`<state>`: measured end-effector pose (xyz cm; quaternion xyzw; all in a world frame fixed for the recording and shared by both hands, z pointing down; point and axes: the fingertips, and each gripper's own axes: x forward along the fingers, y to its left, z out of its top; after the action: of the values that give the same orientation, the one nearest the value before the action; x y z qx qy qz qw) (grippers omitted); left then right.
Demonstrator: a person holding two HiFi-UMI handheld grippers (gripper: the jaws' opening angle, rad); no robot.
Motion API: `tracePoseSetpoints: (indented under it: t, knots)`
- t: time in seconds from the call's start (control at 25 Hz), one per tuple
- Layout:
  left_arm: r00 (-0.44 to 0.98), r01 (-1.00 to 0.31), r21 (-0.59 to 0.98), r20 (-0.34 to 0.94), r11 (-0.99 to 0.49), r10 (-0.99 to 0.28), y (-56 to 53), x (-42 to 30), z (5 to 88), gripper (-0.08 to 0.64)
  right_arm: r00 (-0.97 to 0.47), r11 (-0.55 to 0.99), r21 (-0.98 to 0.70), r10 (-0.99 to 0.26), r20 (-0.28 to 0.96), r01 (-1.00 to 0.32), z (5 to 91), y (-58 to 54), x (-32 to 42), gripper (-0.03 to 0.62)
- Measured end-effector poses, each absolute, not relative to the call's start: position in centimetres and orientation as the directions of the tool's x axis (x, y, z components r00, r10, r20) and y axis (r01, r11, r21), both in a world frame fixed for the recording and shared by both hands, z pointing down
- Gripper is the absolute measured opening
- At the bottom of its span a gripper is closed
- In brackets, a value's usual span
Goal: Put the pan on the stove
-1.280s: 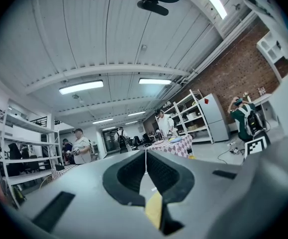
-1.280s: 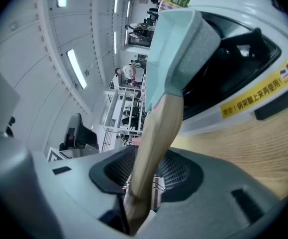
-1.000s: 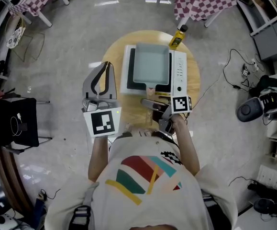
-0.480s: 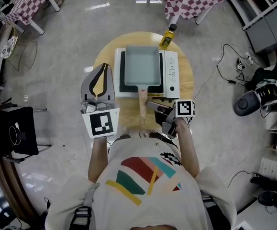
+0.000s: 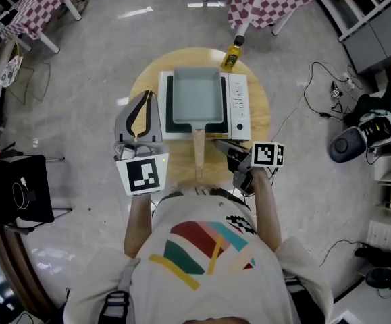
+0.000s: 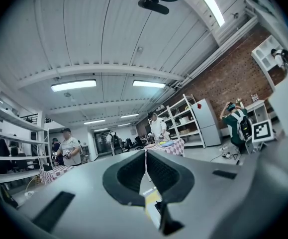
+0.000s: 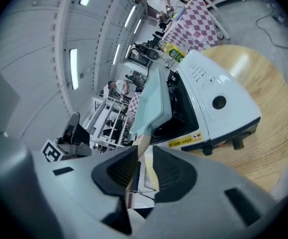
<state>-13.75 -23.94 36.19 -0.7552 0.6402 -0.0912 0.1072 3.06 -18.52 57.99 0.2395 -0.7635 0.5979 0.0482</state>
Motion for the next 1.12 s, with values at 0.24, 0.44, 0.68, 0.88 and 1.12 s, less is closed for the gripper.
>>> tracePoseSetpoints:
  t: [0.24, 0.44, 0.68, 0.88, 1.12]
  knots:
    - [0.162, -0.948, -0.278, -0.01, -0.153, -0.987, -24.2, -14.0, 35.4, 0.008, -0.769, 0.358, -0.686, -0.39, 0.507, -0.634, 55.6, -21.3, 4.2, 0.075]
    - [0.167, -0.948, -0.279, -0.021, -0.155, -0.986, -24.1, -13.8, 35.0, 0.008, -0.694, 0.46, -0.52, -0.495, 0.523, -0.72, 51.9, -23.2, 4.8, 0.072]
    - [0.173, -0.947, -0.279, -0.025, -0.159, -0.985, -24.0, -13.6, 34.6, 0.008, -0.586, 0.568, -0.193, -0.671, 0.454, -0.8, 46.5, -25.0, 5.4, 0.072]
    - [0.18, -0.946, -0.278, -0.027, -0.165, -0.983, -24.0, -13.4, 34.5, 0.008, -0.525, 0.585, 0.076, -0.771, 0.36, -0.807, 42.4, -25.0, 4.3, 0.038]
    - [0.194, -0.945, -0.276, -0.047, -0.173, -0.98, -23.8, -12.6, 34.1, 0.008, -0.499, 0.542, 0.151, -0.83, 0.249, -0.827, 39.8, -24.4, 3.3, 0.014]
